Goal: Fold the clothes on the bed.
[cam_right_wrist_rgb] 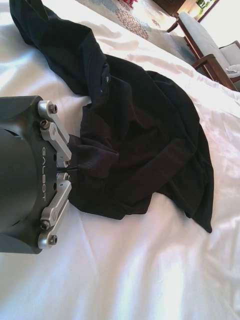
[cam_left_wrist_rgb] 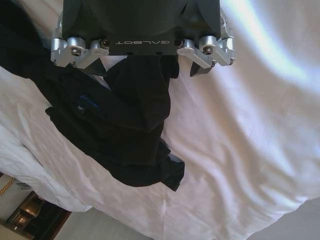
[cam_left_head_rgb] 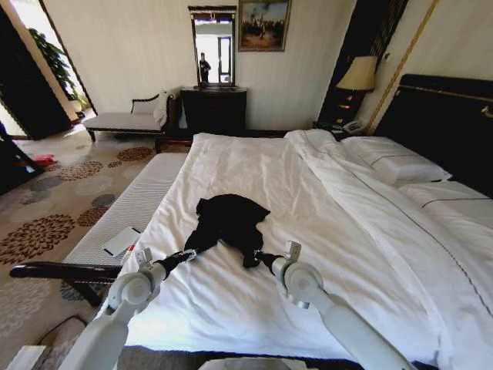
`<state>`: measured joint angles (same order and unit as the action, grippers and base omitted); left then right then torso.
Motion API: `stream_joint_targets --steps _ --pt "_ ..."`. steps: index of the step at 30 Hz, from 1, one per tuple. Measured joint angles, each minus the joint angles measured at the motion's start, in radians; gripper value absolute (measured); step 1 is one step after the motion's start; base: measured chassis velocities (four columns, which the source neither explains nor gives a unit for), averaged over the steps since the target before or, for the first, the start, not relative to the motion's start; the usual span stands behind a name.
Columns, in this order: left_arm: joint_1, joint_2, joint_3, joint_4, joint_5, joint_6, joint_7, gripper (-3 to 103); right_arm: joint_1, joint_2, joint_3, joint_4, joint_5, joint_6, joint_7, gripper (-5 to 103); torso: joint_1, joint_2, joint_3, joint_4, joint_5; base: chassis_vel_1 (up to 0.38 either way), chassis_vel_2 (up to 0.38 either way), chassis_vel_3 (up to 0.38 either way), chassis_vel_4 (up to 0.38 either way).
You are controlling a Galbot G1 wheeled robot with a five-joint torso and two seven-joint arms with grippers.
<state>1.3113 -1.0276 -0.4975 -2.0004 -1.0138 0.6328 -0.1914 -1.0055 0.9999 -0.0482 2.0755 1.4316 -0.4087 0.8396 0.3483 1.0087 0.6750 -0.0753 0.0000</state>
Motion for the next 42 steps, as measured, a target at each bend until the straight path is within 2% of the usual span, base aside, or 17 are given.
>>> stream_joint_targets --steps 2,7,11,12,14,15,16,17,20,22,26,29,34,38,39,42 --pt "0.002 0.010 0.006 -0.006 0.017 -0.001 0.010 86 -0.002 -0.002 0.001 0.001 -0.001 0.000 0.000 0 0.000 0.000 0.000 -0.0001 -0.0001 0.000 0.000 0.000 0.000" --pt "0.016 0.025 0.015 -0.019 0.044 -0.001 0.032 76 -0.003 -0.003 0.004 0.004 -0.001 0.000 0.000 0 0.000 0.000 0.000 0.0000 0.0000 0.000 0.000 0.000 0.000" --pt "0.027 0.023 0.029 -0.022 0.081 -0.001 0.049 54 -0.004 -0.001 0.004 0.004 -0.004 0.001 0.000 0 0.000 0.000 0.000 0.0001 0.0000 0.000 0.000 0.000 0.000" --pt "0.027 0.023 0.029 -0.022 0.081 -0.001 0.049 54 -0.004 -0.001 0.004 0.004 -0.004 0.001 0.000 0 0.000 0.000 0.000 0.0001 0.0000 0.000 0.000 0.000 0.000" --pt "0.029 0.019 0.035 -0.015 0.102 -0.003 0.055 43 -0.005 0.000 0.002 0.005 -0.006 0.001 0.000 0 0.000 0.000 0.000 0.0001 0.0000 0.000 0.000 0.000 0.000" --pt "0.029 0.017 0.037 -0.012 0.108 -0.004 0.057 43 -0.006 0.000 0.002 0.006 -0.006 0.001 0.000 0 0.000 0.000 0.000 0.0000 0.0000 0.000 0.000 0.000 0.000" --pt "0.029 0.016 0.039 -0.010 0.111 -0.004 0.059 38 -0.007 0.000 0.002 0.006 -0.008 0.002 0.000 0 0.000 0.000 0.000 0.0000 0.0000 0.000 0.000 0.000 0.000" --pt "0.029 0.016 0.039 -0.010 0.111 -0.004 0.059 38 -0.007 0.000 0.002 0.006 -0.008 0.002 0.000 0 0.000 0.000 0.000 0.0000 0.0000 0.000 0.000 0.000 0.000" --pt "0.028 0.014 0.039 -0.009 0.112 -0.004 0.062 22 -0.010 -0.001 0.002 0.006 -0.011 0.003 -0.001 0 0.000 0.000 0.000 0.0000 0.0000 0.000 0.000 0.000 0.000" --pt "0.027 0.014 0.038 -0.009 0.111 -0.004 0.062 22 -0.010 -0.001 0.002 0.006 -0.012 0.003 -0.001 0 0.000 0.000 0.000 0.0000 0.0000 0.000 0.000 0.000 0.000" --pt "0.032 0.012 0.028 -0.012 0.108 -0.008 0.065 3 -0.009 -0.002 0.002 0.006 -0.014 0.005 -0.003 0 0.000 0.000 0.000 0.0000 0.0000 0.000 0.000 0.000 0.000" --pt "0.039 0.009 0.014 -0.018 0.108 -0.014 0.066 1 -0.009 0.001 0.003 0.006 -0.023 0.020 -0.014 0 0.000 0.000 0.000 0.0000 0.0000 0.000 0.000 0.000 0.000" --pt "0.061 -0.001 -0.051 -0.054 0.092 -0.028 0.065 1 -0.019 0.005 0.019 0.009 -0.064 0.077 -0.081 0 0.000 0.000 0.000 0.0000 -0.0001 0.000 0.000 0.000 0.000" --pt "0.078 0.022 -0.154 -0.134 0.063 -0.038 0.063 1 -0.027 -0.014 0.060 0.034 -0.135 0.166 -0.207 0 0.000 0.000 0.000 0.0002 -0.0001 0.000 0.000 0.000 0.000" --pt "0.078 0.022 -0.154 -0.134 0.063 -0.038 0.063 1 -0.027 -0.014 0.060 0.034 -0.135 0.166 -0.207 0 0.000 0.000 0.000 0.0002 -0.0001 0.000 0.000 0.000 0.000" --pt "0.074 0.061 -0.238 -0.208 0.050 -0.049 0.058 1 -0.034 -0.038 0.105 0.068 -0.179 0.231 -0.312 0 0.000 0.000 0.000 -0.0001 0.0001 0.000 0.000 0.000 0.000"
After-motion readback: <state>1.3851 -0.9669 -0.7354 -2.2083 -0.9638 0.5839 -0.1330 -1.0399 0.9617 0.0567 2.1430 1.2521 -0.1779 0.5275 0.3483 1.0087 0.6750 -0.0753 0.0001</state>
